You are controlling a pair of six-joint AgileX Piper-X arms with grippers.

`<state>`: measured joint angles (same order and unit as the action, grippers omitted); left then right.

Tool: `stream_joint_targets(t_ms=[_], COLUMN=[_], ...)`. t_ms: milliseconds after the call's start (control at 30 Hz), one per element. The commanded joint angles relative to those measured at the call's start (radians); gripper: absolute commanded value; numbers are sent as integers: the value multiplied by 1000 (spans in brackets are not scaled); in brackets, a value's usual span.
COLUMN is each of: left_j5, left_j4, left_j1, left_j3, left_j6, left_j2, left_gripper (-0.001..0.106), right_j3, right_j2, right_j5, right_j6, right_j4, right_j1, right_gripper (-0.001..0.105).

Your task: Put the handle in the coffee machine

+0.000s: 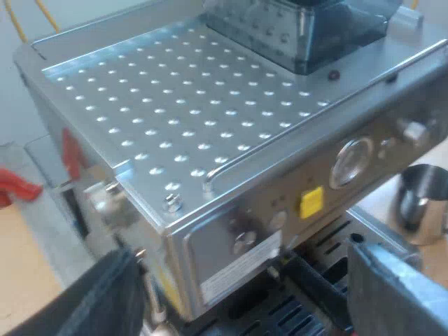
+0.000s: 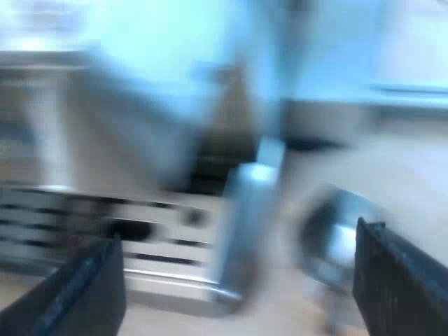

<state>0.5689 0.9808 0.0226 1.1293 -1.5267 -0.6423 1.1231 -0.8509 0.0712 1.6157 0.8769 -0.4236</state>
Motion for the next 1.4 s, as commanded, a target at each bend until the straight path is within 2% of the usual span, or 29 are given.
stream_joint_targets(t_ms=[33,67,133,300,400,633,767,967,1100,1167,1233,1400], left_j5=[-91,-131,-169,-187,-229,-400,-409,-424,-435,-472,-472,-472], left_j4=[17,31,50,63,63,103,133,219,286,260,217,95], left_j1=[1,1,1,1,1,1,1,1,9,11,11,11], left_j3=[5,5,5,2,-21,-171,-284,-393,-413,-418,-418,-425], left_j6=[-25,-20,-16,-16,-16,-16,2,46,43,43,32,-59], left_j2=[30,45,70,162,231,448,581,777,787,788,789,789], left_gripper=[64,64,64,64,64,64,64,64,64,64,64,64], right_j3=[1,-8,-29,-96,-136,-186,-216,-250,-247,-249,-251,-272], right_j2=[47,69,110,273,390,663,779,912,904,906,906,906], right_j5=[0,-1,-3,-7,-7,-5,-5,-1,-8,-8,-8,-8], right_j6=[116,136,150,180,199,210,214,214,214,214,214,214], right_j4=[113,144,163,168,168,195,239,326,373,356,332,219], right_j1=[129,179,237,330,334,334,334,334,334,334,334,332], right_gripper=[70,70,70,70,70,70,70,70,70,70,70,70])
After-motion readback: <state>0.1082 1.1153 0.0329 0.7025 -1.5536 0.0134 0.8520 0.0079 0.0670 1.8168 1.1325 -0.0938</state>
